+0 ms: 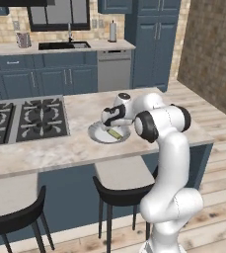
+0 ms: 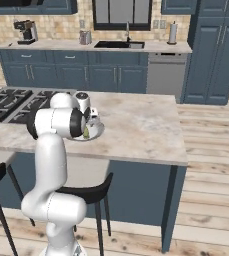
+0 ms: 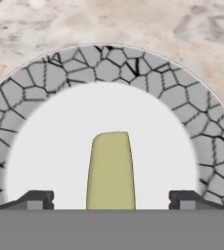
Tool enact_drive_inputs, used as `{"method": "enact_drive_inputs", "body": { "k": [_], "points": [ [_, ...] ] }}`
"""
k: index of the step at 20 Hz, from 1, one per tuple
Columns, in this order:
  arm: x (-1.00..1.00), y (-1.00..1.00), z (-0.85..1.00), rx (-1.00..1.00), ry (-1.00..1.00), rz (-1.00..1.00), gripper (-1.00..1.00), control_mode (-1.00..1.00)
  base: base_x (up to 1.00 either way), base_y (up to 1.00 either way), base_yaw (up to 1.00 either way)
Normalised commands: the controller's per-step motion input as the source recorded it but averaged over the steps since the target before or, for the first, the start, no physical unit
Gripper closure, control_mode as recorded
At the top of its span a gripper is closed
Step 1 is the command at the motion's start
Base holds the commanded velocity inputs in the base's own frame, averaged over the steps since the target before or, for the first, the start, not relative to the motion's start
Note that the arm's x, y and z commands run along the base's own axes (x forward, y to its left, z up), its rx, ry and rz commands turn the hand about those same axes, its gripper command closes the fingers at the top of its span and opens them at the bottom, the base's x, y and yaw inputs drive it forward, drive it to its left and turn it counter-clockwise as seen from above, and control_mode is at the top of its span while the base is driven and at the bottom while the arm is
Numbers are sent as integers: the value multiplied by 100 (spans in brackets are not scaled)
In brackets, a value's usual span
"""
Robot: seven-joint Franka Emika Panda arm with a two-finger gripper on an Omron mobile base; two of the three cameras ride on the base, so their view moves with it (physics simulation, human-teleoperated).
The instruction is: Retrieve the butter from the fridge and place it on a plate on the dining table. Then retrieve the butter knife by the fridge and place it near the plate.
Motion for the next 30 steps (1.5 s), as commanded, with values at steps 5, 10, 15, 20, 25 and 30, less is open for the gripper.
{"method": "enact_drive_inputs", "body": {
  "k": [5,10,15,20,25,30],
  "points": [
    [-12,-16,73,0,1,0,-100,-100,0,0,0],
    [-45,-44,75,0,0,-2,-100,-100,0,0,0],
    [-57,-29,40,0,0,-9,-100,-100,0,0,0],
    [-35,-13,24,0,3,-13,-100,-100,0,0,0],
    [-34,-25,1,0,1,-3,-100,-100,0,0,0],
    [0,0,0,0,0,0,-100,100,-46,-61,-3]
  ]
}}
